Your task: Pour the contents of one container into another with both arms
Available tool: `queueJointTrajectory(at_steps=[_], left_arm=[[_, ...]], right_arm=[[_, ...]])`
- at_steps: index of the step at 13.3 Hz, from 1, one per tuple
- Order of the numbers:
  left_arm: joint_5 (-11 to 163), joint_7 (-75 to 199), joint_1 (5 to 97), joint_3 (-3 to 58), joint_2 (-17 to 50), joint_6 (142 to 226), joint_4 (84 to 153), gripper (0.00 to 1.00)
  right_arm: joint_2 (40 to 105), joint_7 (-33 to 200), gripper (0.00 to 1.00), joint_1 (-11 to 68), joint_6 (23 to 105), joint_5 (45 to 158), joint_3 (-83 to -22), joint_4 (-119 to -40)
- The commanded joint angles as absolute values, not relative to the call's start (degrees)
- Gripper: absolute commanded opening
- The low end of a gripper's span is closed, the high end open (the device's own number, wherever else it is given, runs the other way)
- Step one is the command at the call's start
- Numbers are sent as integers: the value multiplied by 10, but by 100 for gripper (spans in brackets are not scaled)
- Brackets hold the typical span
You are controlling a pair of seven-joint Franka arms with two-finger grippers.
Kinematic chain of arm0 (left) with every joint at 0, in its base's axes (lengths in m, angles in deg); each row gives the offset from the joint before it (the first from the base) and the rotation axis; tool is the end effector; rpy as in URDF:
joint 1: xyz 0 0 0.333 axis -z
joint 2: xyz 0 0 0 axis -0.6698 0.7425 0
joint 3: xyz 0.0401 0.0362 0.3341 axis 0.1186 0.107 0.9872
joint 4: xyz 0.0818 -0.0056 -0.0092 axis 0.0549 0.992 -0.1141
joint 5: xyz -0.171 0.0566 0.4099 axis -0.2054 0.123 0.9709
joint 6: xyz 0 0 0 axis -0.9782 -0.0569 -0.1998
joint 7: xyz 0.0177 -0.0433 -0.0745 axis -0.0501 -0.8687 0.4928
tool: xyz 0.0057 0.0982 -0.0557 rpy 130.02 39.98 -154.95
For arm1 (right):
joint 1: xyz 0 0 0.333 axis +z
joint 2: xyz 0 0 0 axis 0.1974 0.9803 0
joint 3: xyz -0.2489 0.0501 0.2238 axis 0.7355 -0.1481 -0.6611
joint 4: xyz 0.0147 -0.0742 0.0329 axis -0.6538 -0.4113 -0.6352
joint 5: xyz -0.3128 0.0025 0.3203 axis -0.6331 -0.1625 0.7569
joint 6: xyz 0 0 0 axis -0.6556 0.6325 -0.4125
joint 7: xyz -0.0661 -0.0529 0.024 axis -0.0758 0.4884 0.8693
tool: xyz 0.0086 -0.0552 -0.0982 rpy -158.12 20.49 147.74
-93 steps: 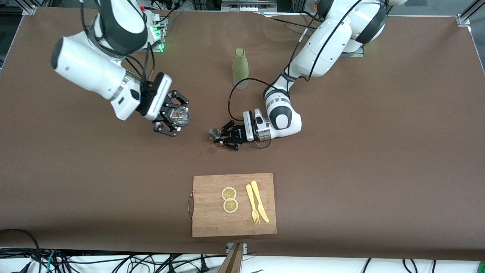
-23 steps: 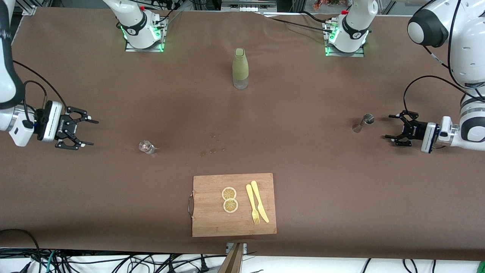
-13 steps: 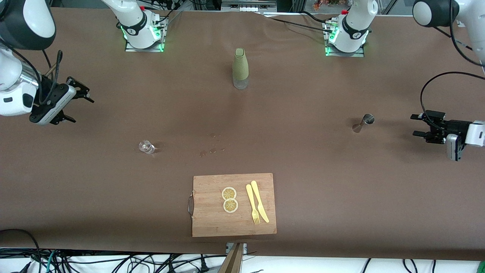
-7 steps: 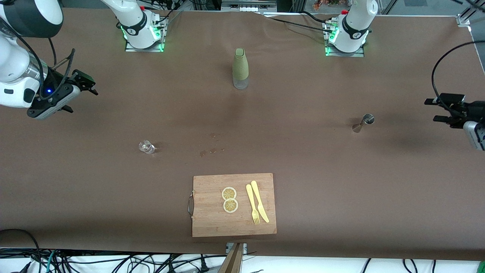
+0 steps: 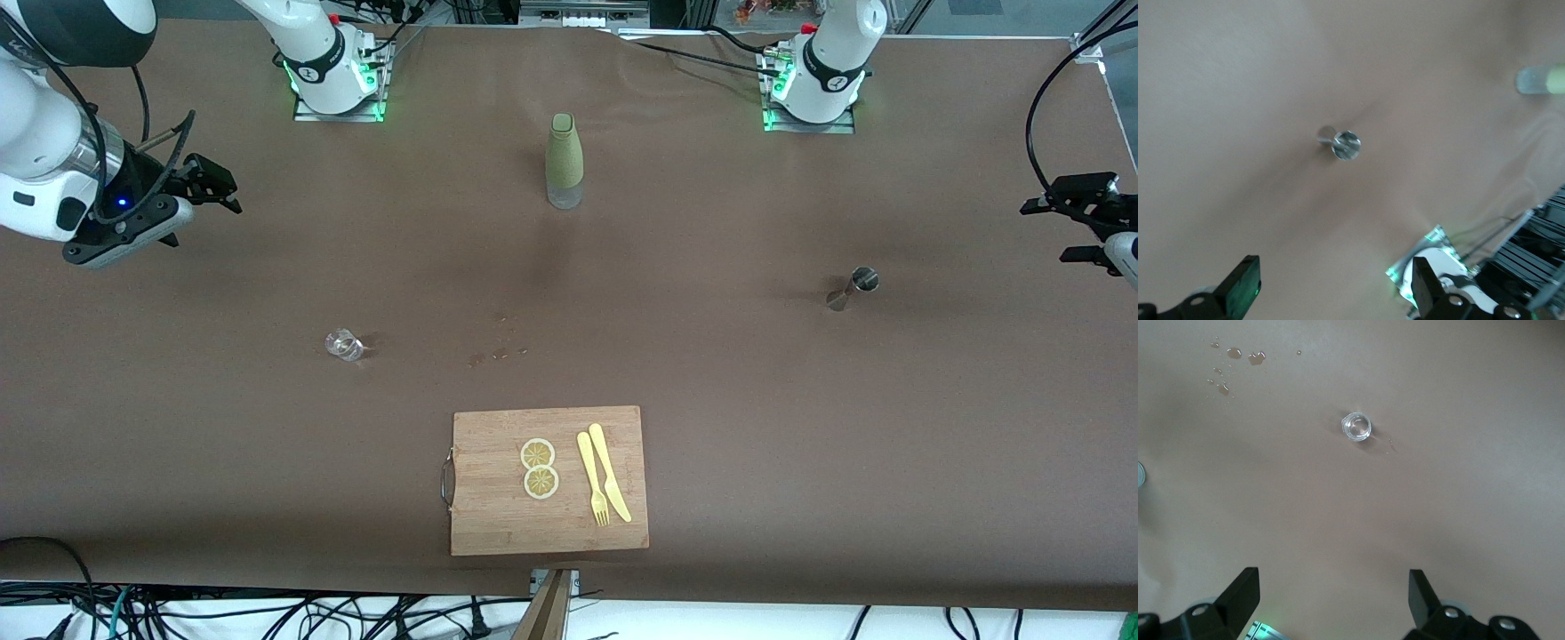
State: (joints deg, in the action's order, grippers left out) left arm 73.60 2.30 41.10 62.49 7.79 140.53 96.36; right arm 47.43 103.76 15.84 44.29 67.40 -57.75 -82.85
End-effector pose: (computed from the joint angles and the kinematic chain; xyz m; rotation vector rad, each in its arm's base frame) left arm 0.6445 0.1519 0.5493 2.6756 -0.8861 -0.3310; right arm 0.5972 0.0508 0.5467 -2.9716 -0.7739 0.1390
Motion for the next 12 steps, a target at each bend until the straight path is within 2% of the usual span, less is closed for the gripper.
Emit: queueJointTrajectory(at_steps=[1,6,12], left_arm=[[765,30,420,619,55,1449,958,100],[806,325,425,562,29,1468,957,100],[801,462,430,544,25,1473,931,100]], right_arm=[[469,1028,99,167,427,643,-570,-818],[471,1034,99,167,435,637,-570,-815],[472,1025,99,167,442,637,-570,-817]])
